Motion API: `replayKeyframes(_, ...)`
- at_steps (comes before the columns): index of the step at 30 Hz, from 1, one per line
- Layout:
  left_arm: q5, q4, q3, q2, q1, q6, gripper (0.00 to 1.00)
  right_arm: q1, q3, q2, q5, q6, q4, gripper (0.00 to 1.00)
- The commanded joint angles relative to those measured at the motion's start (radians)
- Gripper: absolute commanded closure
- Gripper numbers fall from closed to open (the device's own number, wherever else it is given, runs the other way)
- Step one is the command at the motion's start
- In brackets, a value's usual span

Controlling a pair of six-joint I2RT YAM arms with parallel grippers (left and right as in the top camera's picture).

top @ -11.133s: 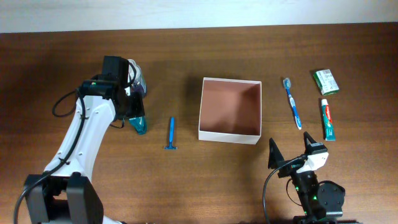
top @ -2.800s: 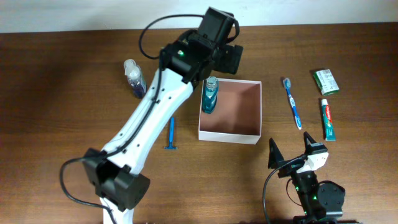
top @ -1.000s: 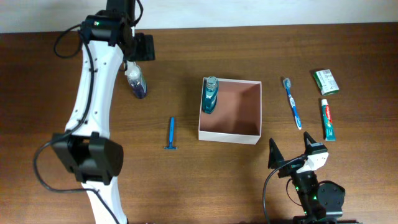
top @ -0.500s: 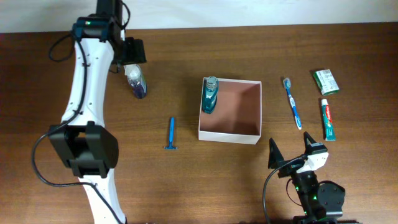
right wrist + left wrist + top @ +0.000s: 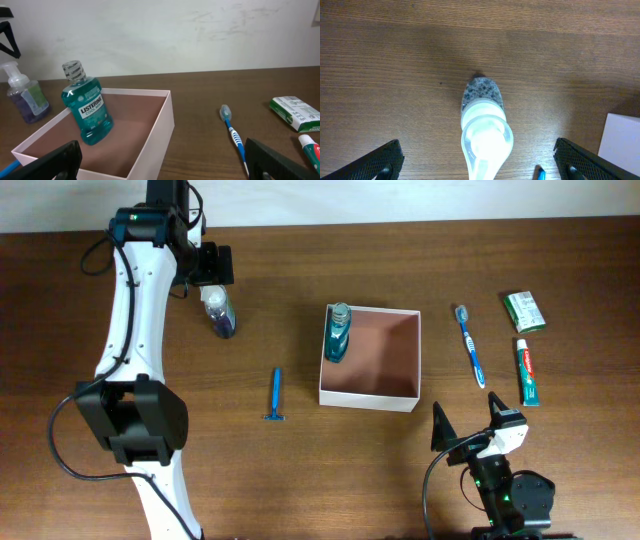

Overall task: Pack container
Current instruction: 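Lower the left gripper around the soap bottle and close on it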

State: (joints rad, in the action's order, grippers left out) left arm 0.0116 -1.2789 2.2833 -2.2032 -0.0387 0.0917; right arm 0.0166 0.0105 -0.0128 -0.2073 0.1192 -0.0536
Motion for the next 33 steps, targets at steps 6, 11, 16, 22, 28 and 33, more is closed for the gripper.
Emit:
replayKeyframes(6, -0.011, -0.016, -0.025, -0.007, 0.0, -0.03, 0.02, -0.01, -0.005, 0.009, 0.002, -0.008, -0.006, 0.02)
replayKeyframes(11, -0.011, -0.013, -0.047, -0.007, 0.0, -0.03, 0.02, -0.01, -0.005, 0.009, 0.002, -0.007, -0.006, 0.01)
replayKeyframes(16, -0.026, 0.033, -0.064, -0.007, 0.0, -0.034, 0.01, -0.01, -0.005, 0.009, 0.002, -0.007, -0.006, 0.01)
replayKeyframes(22, -0.026, 0.064, -0.065, -0.01, -0.002, -0.034, 0.02, -0.01, -0.005, 0.009, 0.002, -0.008, -0.006, 0.01)
replayKeyframes(28, -0.026, 0.068, -0.065, -0.024, -0.005, -0.1, 0.02, -0.01, -0.005, 0.009, 0.002, -0.007, -0.006, 0.01)
replayKeyframes(33, -0.026, 0.064, -0.065, -0.048, -0.007, -0.112, 0.02, -0.01, -0.005, 0.009, 0.002, -0.007, -0.006, 0.02)
